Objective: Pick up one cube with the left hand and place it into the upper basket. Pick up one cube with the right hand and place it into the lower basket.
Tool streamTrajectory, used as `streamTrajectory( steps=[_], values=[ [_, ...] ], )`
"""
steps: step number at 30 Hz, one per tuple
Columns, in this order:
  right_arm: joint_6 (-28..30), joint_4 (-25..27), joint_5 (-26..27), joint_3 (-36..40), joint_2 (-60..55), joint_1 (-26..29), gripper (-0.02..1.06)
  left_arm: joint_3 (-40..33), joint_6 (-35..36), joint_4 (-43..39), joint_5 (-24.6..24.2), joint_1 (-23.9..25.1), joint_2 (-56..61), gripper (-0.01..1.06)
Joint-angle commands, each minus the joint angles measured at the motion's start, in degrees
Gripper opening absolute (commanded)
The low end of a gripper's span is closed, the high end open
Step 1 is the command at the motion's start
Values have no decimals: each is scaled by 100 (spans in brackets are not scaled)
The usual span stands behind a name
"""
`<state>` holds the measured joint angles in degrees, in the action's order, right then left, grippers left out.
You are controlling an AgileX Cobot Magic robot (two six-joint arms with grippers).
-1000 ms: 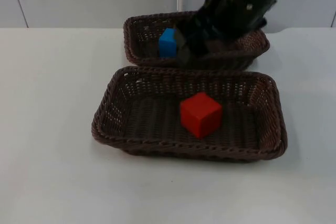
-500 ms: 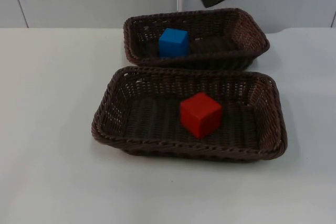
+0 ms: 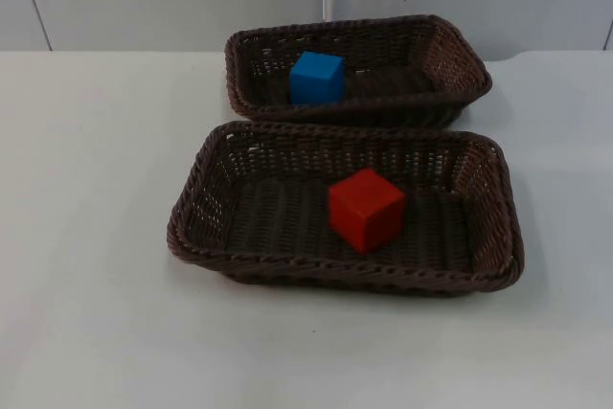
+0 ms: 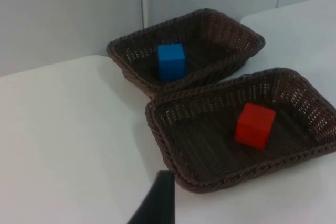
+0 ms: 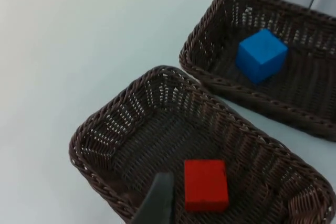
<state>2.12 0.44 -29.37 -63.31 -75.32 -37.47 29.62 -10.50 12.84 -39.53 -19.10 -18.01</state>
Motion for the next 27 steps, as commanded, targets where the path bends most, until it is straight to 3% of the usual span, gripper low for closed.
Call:
streamTrajectory(
  steps=[1,10,16,27],
  values=[
    [3,37,82,106,173,7,83,-24,38,18,-88,-13,15,88],
    [3,-44,557,1101,936,7,83,-24,28,18,-285,-13,24,88],
    [13,-44,640,1630,1338,7,83,-9,-39,175,-385,-13,37,88],
    [13,-44,447,2315,2611,7,83,202,-259,213,-1022,-13,97,88]
  ],
)
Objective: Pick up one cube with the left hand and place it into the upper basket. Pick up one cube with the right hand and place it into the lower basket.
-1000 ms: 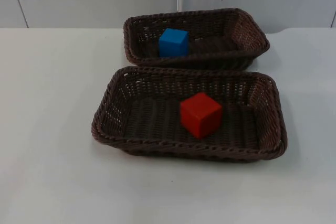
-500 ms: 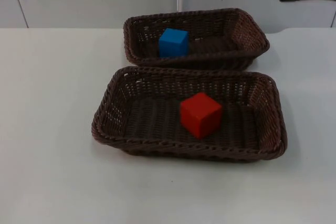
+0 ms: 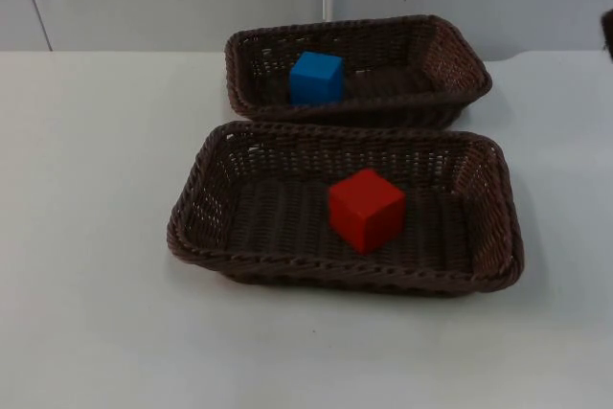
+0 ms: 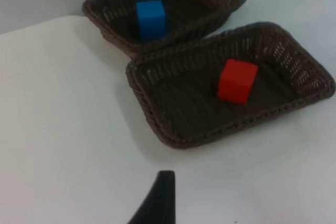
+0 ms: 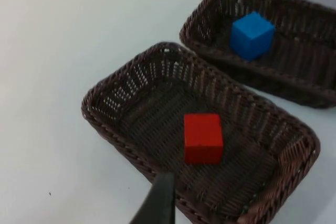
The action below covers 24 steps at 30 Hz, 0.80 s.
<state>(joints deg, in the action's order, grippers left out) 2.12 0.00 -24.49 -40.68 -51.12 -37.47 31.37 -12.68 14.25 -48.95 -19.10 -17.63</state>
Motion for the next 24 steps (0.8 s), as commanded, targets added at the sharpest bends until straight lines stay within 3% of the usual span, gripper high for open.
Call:
streamTrajectory(
  steps=[1,7,14,24],
  values=[
    [13,0,-97,78,335,7,83,28,-39,72,-82,-13,148,88],
    [13,0,-192,251,1114,7,83,28,43,-36,-127,-13,922,88],
    [13,0,-902,264,1962,7,83,28,808,-668,-461,-13,1650,88],
    [2,0,-1671,329,2855,7,83,-157,1004,-811,-660,-13,1763,88]
  ],
)
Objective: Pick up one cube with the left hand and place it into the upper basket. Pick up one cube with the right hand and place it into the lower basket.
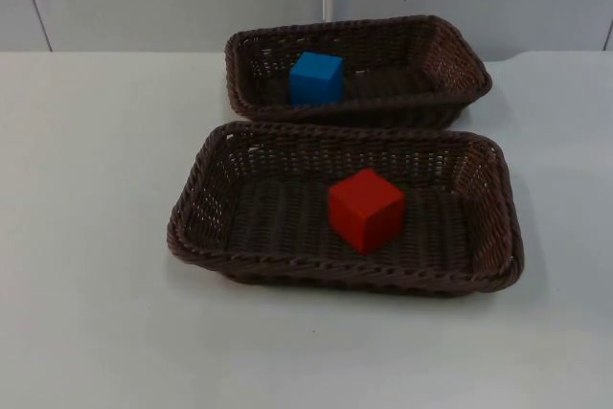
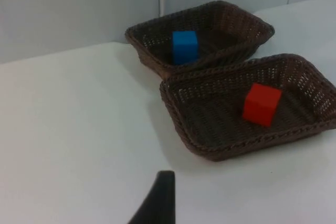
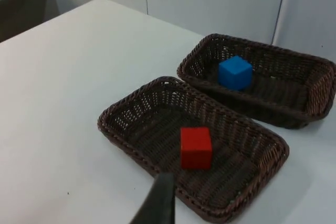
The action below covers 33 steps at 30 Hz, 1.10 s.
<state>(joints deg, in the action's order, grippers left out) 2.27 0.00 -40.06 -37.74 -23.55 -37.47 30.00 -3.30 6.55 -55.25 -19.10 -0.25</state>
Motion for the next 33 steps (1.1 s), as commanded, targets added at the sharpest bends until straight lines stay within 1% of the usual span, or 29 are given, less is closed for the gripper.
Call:
streamTrajectory(
  steps=[1,3,5,7,9,11,14,18,20,26,31,33],
  values=[
    [-13,0,-220,34,205,7,83,-20,65,-41,-29,-13,25,88],
    [-13,0,-399,34,407,7,83,-20,65,-40,-56,-13,25,88],
    [-13,0,-424,34,462,7,83,-20,65,-40,-82,-13,25,88],
    [-13,0,-562,34,675,7,83,-12,65,-90,-177,-13,25,88],
    [-13,0,-732,34,906,7,83,-24,65,-229,-421,-13,25,88],
    [-13,0,-837,34,992,7,83,-54,65,-253,-487,-13,25,88],
    [-13,-33,-1160,44,1218,7,83,-54,65,-253,-497,-13,25,88],
    [-13,-127,-1326,165,1492,7,83,-79,86,-264,-565,-13,25,88],
    [-13,-128,-1355,305,1713,7,83,-177,100,-277,-633,-13,25,88],
    [-26,-128,-1415,522,2224,7,83,-177,102,-287,-633,-13,25,88],
    [-126,-128,-1830,559,2355,17,83,-177,102,-287,-633,-13,25,88],
    [-142,-128,-1843,610,2355,17,83,-177,102,-287,-633,-13,25,88]
  ],
)
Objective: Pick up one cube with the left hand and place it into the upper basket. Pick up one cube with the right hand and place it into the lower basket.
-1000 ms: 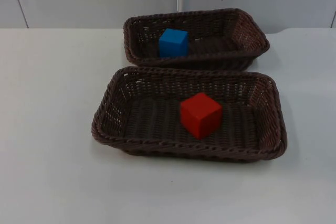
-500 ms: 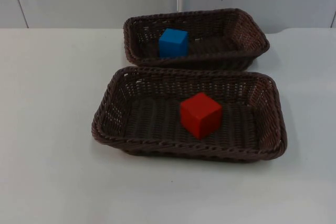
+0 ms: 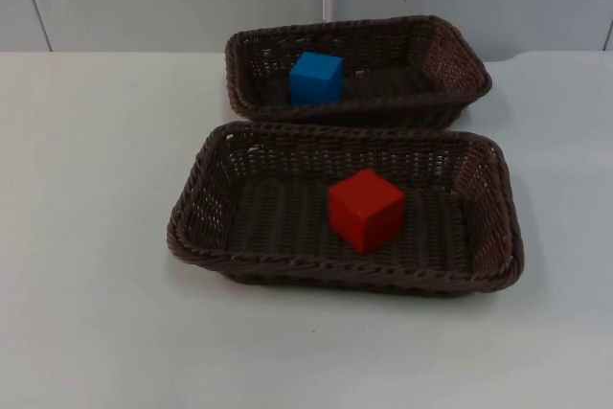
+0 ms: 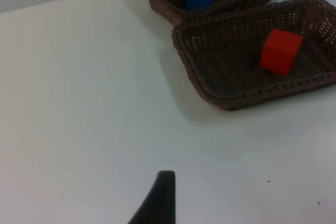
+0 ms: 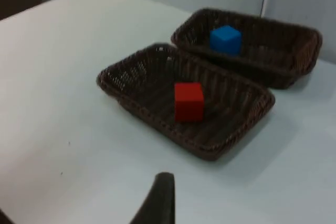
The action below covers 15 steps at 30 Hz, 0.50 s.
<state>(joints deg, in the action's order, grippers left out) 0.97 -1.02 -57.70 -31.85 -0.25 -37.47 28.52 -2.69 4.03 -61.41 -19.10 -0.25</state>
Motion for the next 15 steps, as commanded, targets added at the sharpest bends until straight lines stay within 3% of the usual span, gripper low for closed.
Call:
streamTrajectory(
  steps=[1,15],
  values=[
    [-47,-27,-91,74,25,17,83,-29,40,-35,-18,-13,25,88],
    [-197,-70,-353,181,25,17,83,-29,40,-25,-18,-13,25,88]
  ],
)
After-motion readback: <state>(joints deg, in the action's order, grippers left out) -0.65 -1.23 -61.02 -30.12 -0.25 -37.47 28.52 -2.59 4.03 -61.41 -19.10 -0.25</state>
